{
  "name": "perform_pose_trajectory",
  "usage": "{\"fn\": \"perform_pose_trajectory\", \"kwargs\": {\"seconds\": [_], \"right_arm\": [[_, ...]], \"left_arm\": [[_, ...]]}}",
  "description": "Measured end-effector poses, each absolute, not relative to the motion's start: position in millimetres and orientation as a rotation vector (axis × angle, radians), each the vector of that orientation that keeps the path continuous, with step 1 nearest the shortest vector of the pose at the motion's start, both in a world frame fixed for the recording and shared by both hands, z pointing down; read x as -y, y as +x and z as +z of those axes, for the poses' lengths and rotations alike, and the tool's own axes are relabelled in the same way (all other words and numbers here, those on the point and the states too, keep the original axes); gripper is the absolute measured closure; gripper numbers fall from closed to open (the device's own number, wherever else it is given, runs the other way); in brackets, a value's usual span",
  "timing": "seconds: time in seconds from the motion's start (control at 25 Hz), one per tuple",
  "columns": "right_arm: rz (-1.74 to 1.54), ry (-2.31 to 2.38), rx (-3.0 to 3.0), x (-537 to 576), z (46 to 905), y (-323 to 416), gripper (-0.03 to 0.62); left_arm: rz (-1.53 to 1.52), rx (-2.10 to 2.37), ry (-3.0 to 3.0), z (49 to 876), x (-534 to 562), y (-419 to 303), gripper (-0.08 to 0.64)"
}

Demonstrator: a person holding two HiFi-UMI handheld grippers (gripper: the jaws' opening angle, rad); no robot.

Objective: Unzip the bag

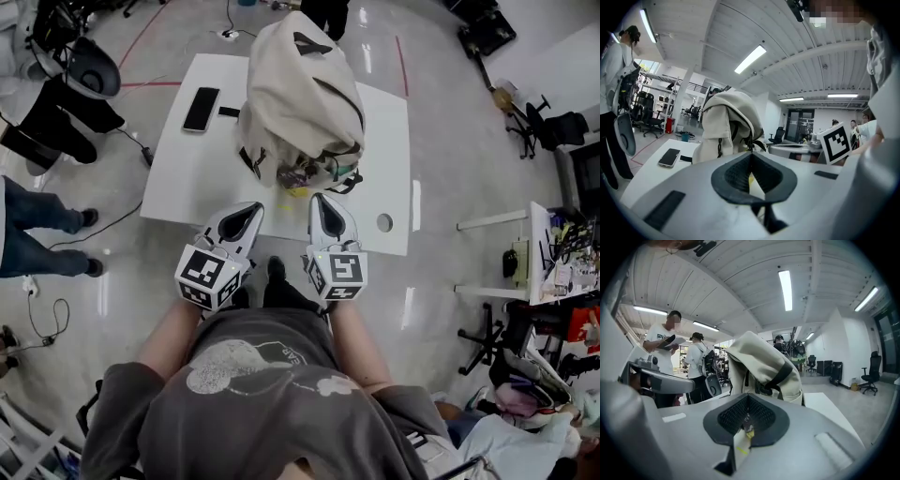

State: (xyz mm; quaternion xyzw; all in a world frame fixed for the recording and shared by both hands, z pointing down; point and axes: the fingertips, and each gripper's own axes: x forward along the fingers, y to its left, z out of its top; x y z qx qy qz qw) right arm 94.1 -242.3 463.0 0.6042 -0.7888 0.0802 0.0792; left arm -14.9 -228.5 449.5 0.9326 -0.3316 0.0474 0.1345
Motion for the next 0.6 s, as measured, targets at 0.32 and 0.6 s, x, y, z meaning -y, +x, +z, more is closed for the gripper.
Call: {"fn": "perform_pose_trajectory", "kwargs": {"seconds": [0.32,0.6], "right_arm": [[0.224,1.703,2.336,285,480,102,0.56],[0.136,1.677,2.255,306,493,99,0.49]], "left_arm": [[0.16,0.972,2.67,457,264,12,0.554],[0.184,0.971,2.667,462,276,20,0.554]]}}
